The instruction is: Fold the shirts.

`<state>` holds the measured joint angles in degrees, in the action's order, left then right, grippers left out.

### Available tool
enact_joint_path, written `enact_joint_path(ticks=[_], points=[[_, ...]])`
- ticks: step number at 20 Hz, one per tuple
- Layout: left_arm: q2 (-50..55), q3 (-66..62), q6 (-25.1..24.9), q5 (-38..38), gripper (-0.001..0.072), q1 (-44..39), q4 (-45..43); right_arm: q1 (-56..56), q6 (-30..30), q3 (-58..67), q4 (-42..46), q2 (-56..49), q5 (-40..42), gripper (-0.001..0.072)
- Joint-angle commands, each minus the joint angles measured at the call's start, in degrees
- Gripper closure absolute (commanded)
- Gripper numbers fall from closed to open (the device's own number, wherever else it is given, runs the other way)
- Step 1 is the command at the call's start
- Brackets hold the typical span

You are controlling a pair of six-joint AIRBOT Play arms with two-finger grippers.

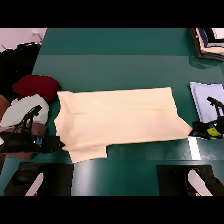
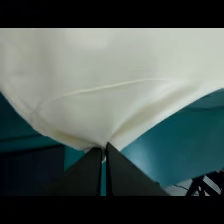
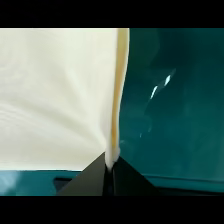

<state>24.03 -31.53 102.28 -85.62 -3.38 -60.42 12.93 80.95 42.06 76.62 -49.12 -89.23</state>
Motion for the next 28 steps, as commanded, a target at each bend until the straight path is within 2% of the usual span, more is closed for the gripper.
enact_joint_path(ticks=[1,4,8,10,16,17,18,19,23,24,26,27,28], points=[[-2.67,-1.38,1.81,-4.28,0.0684,0.02,5.29,-0.11,1.7,0.44,2.38,7.02,-3.91,0.0693],[4.0,-4.63,-2.91,2.08,0.0683,0.02,-0.96,-0.28,1.77,0.96,-0.79,5.64,-0.92,0.0694],[19.71,-10.16,-11.13,12.94,0.0682,0.02,-3.48,-5.79,1.77,9.49,-2.58,-5.22,5.92,0.0694],[27.58,-13.97,-12.37,18.78,0.0682,0.04,-4.66,-8.31,1.81,15.65,-3.87,-12.83,9.46,0.0694],[43.43,-24.48,-12.76,31.36,0.0679,0.02,-6.36,-10.43,1.92,32.35,-10.23,-33.83,11.3,0.0691],[44.5,-25.29,-12.76,33.09,0.0532,0.02,-6.56,-10.36,1.42,34.42,-11.58,-36.24,12.31,0.0665],[44.78,-25.66,-12.68,34.71,0.0191,0.02,-6.56,-10.01,-0.17,36.3,-12.94,-38.18,12.98,0.0491],[44.76,-26.14,-12.2,35.56,0.0057,0.02,-6.51,-9.49,-0.72,37.99,-14.29,-39.89,13.03,0.0339],[44.76,-29.97,-12.28,28.81,0.0065,0.02,-6.25,-4.74,-5.29,41.31,-15.56,-43.25,6.73,0.0324],[44.78,-30.14,-12.28,27.39,0.0089,0.02,-5.33,-3.21,-6.8,41.31,-15.5,-43.39,4.63,0.0324],[44.78,-30.12,-12.33,25.9,0.0588,0.02,-3.74,-0.02,-8.52,39.91,-15.61,-43.3,3.3,0.0321],[44.78,-30.12,-12.35,26.05,0.0682,-0.2,-2.71,1.53,-8.68,38.29,-15.65,-43.3,3.39,0.028],[44.78,-30.12,-12.35,26.49,0.0681,-0.68,-2.4,2.78,-8.98,36.26,-15.67,-43.34,3.85,0.0138]])
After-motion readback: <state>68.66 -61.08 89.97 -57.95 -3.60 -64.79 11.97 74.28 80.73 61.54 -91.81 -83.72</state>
